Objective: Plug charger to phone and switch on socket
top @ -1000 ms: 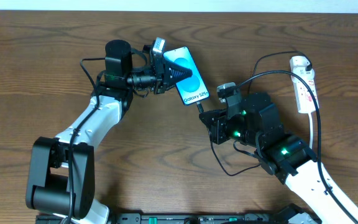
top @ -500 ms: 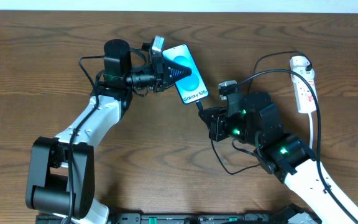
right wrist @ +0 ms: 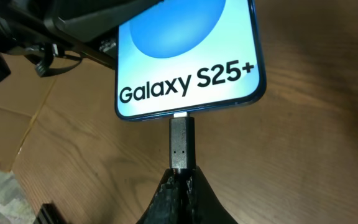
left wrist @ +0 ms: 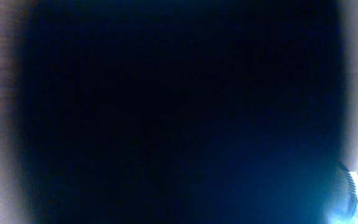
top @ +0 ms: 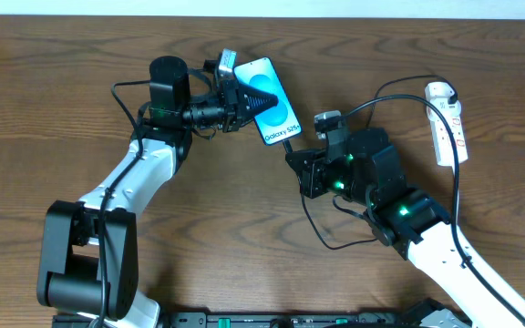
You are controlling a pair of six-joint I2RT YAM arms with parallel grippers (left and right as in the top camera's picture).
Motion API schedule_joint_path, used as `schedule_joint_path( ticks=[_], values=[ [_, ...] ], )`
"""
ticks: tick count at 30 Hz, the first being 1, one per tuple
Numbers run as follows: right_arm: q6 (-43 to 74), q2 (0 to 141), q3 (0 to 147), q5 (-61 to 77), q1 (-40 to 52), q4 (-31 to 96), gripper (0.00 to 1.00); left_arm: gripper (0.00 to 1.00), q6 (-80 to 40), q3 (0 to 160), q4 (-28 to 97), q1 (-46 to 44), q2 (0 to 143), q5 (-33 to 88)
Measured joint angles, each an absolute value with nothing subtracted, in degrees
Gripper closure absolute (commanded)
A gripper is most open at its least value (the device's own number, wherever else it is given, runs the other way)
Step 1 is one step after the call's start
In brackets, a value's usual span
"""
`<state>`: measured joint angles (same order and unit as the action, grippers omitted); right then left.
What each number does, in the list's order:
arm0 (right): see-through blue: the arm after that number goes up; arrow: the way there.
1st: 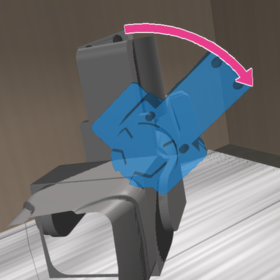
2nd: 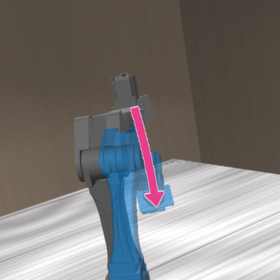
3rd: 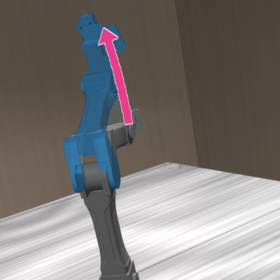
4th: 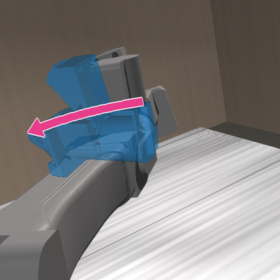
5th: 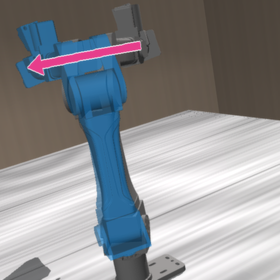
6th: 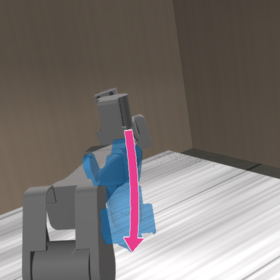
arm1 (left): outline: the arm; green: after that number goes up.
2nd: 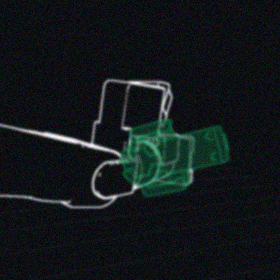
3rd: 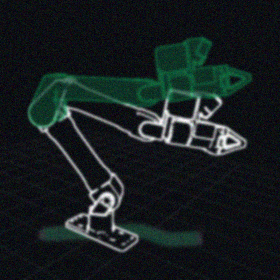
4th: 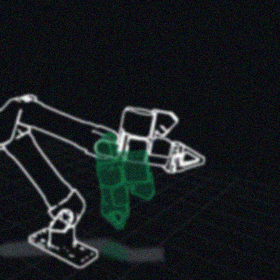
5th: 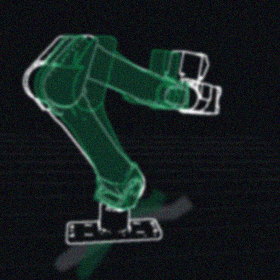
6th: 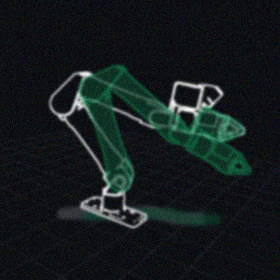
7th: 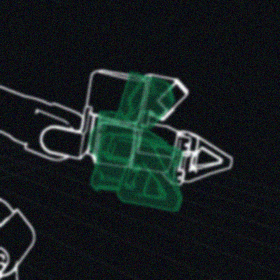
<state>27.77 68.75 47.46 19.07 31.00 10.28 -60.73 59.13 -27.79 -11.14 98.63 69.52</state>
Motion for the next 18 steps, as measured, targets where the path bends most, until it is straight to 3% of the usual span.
schedule_joint_path(
  ticks=[18],
  values=[
    [27.4, 69.0, 47.1, 19.3, 31.0, 9.0, 0.99, 0.93, -55.6, 59.6, -28.1, -11.1, 98.6, 70.5]
  ],
)
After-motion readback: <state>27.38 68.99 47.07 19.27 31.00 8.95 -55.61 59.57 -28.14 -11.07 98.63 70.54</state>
